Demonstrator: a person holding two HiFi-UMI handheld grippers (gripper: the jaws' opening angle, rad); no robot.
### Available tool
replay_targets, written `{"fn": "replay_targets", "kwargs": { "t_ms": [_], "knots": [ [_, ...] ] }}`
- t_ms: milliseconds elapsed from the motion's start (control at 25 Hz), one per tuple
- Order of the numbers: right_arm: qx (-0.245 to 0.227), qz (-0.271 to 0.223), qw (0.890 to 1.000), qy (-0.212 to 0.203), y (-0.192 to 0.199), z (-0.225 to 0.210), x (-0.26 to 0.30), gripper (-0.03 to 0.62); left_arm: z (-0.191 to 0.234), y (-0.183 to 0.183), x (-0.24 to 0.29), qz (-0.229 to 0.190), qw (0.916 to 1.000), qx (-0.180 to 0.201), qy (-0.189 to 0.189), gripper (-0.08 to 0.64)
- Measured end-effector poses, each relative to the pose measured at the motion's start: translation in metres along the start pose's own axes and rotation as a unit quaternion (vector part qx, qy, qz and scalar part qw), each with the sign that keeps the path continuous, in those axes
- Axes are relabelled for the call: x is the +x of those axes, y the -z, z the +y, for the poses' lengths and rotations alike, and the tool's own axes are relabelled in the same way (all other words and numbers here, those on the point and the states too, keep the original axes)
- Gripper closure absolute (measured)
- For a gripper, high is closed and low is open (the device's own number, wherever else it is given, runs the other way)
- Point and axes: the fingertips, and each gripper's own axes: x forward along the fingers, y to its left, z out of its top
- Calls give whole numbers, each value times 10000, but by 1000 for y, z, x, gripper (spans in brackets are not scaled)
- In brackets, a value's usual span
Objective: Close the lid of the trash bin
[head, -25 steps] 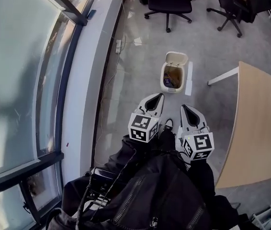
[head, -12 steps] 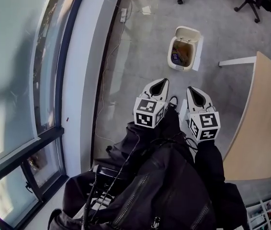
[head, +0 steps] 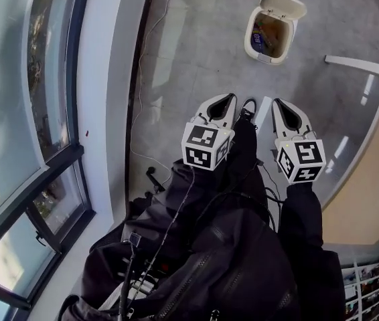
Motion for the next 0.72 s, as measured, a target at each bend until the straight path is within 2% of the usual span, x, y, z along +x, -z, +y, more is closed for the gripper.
{"fn": "replay_targets", "kwargs": {
  "t_ms": [160,320,480,720],
  "knots": [
    [10,161,9998,-70,26,-7,19,588,17,31,2,171,9996,-215,-106,558],
    [-145,242,9994,-196,41,-14,41,588,33,48,11,173,9985,-445,-283,558],
    [-335,357,9981,-373,62,-14,64,588,43,76,19,351,9975,-524,-323,558],
    [-480,458,9969,-430,80,-33,98,588,59,115,28,586,9949,-691,-446,558]
  ]
}}
